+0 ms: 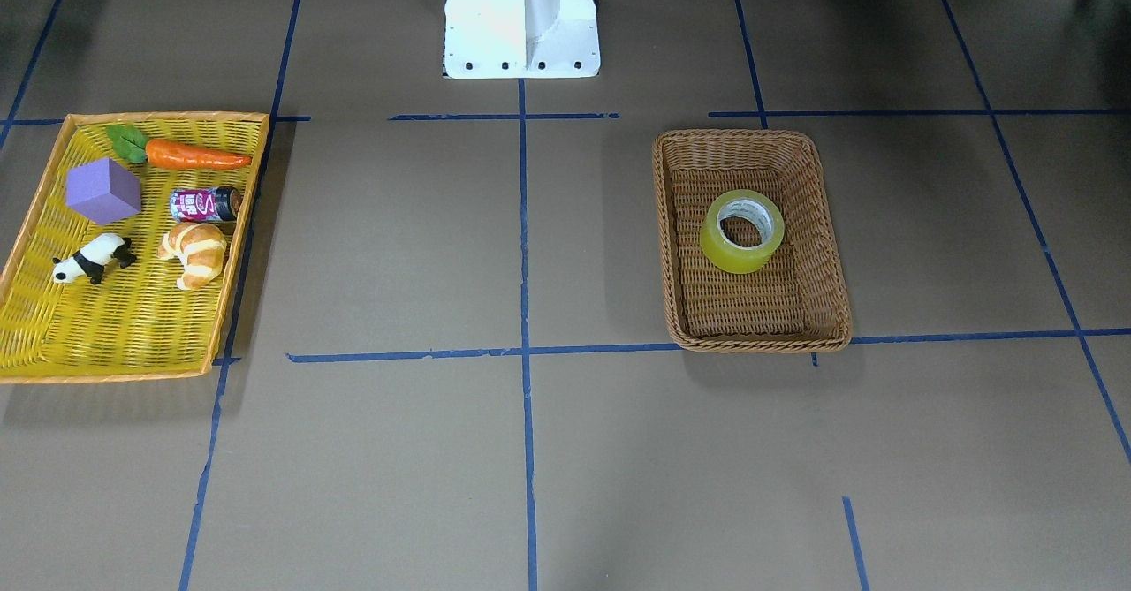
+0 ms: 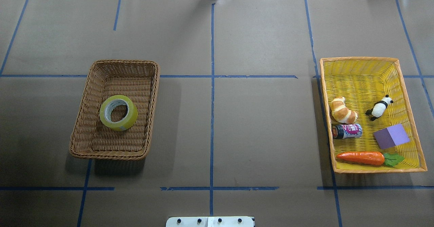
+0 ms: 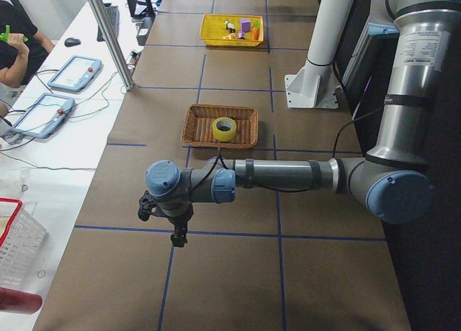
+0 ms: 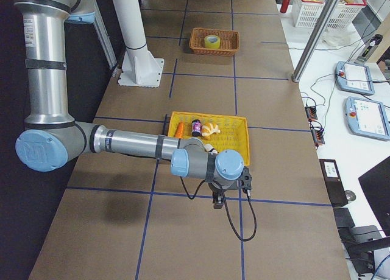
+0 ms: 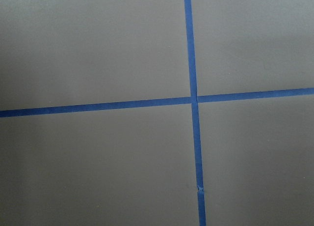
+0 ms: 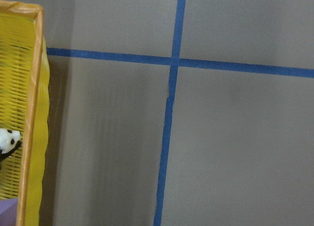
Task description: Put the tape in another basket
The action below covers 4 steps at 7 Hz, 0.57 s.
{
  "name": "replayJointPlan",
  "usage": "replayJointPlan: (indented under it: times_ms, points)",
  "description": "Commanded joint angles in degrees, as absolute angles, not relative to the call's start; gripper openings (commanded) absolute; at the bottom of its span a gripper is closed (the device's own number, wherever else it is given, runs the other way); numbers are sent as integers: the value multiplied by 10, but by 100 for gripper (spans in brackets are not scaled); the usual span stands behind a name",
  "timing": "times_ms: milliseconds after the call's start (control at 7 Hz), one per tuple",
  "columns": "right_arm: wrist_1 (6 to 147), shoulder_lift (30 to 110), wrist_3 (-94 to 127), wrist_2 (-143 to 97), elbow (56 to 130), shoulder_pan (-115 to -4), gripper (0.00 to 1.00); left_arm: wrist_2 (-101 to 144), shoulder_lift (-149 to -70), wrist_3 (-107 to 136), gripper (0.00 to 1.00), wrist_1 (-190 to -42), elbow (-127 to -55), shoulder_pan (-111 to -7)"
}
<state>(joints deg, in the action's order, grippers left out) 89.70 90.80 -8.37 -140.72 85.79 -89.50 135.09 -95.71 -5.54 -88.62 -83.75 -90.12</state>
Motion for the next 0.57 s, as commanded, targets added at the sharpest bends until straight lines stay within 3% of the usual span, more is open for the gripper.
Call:
replayJointPlan:
  times_ms: [0,429]
  points:
    - [896,904,-82,-1407,858,-903,100,1350,-957,-55,100,-886,-838,-902]
    - [903,886,-50,-1412,867,-931,100,1351,-957,-55,100,-888,-838,-902]
